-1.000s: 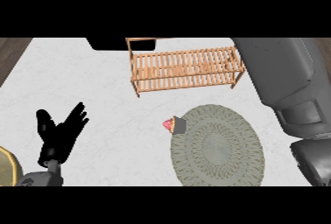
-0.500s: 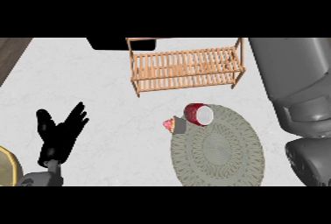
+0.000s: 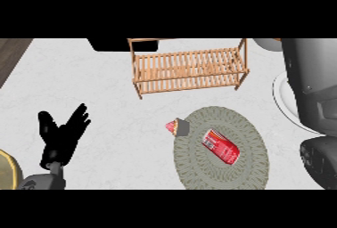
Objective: Pick the can from the placemat and place it in the tiered shelf
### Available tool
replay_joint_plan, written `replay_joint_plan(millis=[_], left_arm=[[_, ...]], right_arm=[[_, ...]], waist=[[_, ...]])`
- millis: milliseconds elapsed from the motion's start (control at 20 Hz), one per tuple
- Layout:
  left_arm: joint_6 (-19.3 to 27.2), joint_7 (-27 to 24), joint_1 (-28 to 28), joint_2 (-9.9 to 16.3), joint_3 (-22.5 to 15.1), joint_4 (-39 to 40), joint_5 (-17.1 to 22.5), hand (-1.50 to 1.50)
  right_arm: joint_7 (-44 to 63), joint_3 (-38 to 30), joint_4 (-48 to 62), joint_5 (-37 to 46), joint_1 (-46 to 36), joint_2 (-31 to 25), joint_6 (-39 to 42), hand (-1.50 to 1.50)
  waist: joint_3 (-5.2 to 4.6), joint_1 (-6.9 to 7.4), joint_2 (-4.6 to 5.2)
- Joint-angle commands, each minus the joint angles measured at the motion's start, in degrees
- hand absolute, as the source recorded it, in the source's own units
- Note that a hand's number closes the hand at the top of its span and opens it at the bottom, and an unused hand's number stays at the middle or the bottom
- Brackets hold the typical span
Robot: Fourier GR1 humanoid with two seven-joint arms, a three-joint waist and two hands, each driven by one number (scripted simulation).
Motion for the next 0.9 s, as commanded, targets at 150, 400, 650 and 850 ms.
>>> replay_joint_plan(millis=[150,400,650,850], left_arm=[[0.2,1.7,0.9,-0.1,0.1,-0.7,-0.1,0.0],[-0.4,3.2,0.7,0.7,1.7,-1.1,1.2,0.0],[-1.1,0.1,1.9,0.4,1.2,0.2,0.0,0.0],[-1.9,0.6,2.9,0.3,1.2,-0.2,0.2,0.0]], right_arm=[[1.7,-2.4,-2.6,1.1,4.3,-7.5,-4.6,-1.5],[3.6,-6.6,-7.0,-2.5,8.6,-12.9,-3.8,-1.5],[2.9,-11.0,-12.3,-11.1,15.2,-19.3,7.4,-1.5],[2.1,-12.2,-14.5,-15.1,20.4,-21.7,12.2,-1.5]], waist=[[-0.14,-0.72,-0.08],[-0.12,-1.06,-0.21],[-0.11,-1.52,-0.26],[-0.13,-1.07,-0.16]])
